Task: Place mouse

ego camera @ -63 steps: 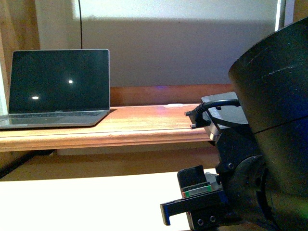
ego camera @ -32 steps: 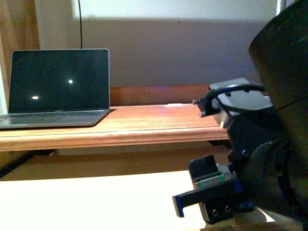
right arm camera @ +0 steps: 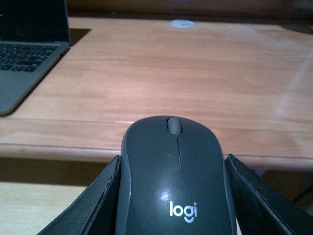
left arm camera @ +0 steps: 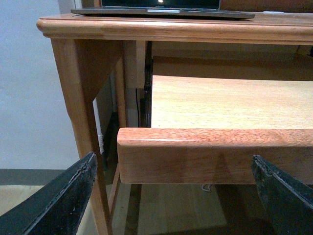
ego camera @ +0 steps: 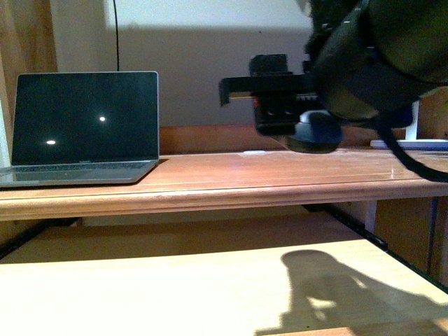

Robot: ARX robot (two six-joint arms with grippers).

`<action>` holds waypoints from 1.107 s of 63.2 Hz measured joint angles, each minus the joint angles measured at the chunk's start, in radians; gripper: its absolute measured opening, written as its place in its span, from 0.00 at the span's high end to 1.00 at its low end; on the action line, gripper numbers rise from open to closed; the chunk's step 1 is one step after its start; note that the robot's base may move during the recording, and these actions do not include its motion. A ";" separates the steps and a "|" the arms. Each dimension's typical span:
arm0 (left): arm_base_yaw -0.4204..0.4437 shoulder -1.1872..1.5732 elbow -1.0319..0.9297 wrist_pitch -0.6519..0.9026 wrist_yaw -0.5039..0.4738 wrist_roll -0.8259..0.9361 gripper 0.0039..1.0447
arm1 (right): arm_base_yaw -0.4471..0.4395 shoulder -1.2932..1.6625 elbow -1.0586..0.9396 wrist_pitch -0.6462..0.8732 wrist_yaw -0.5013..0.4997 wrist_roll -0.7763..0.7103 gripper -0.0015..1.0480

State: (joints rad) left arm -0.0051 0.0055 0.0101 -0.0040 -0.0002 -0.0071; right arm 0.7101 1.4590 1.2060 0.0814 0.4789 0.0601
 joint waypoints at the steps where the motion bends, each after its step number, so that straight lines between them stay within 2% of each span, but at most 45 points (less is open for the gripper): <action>1: 0.000 0.000 0.000 0.000 0.000 0.000 0.07 | 0.000 0.011 0.011 -0.002 0.000 0.002 0.46; 25: 0.000 0.000 0.000 0.000 0.000 0.000 0.07 | 0.013 0.386 0.420 -0.073 0.084 0.015 0.46; 37: 0.000 0.000 0.000 0.000 0.000 0.000 0.07 | 0.021 0.542 0.605 -0.161 0.109 0.016 0.46; 70: 0.000 0.000 0.000 0.000 0.000 0.000 0.07 | 0.061 0.769 0.943 -0.330 0.163 0.076 0.46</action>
State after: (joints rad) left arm -0.0051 0.0055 0.0101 -0.0040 -0.0006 -0.0071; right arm 0.7708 2.2280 2.1487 -0.2489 0.6415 0.1356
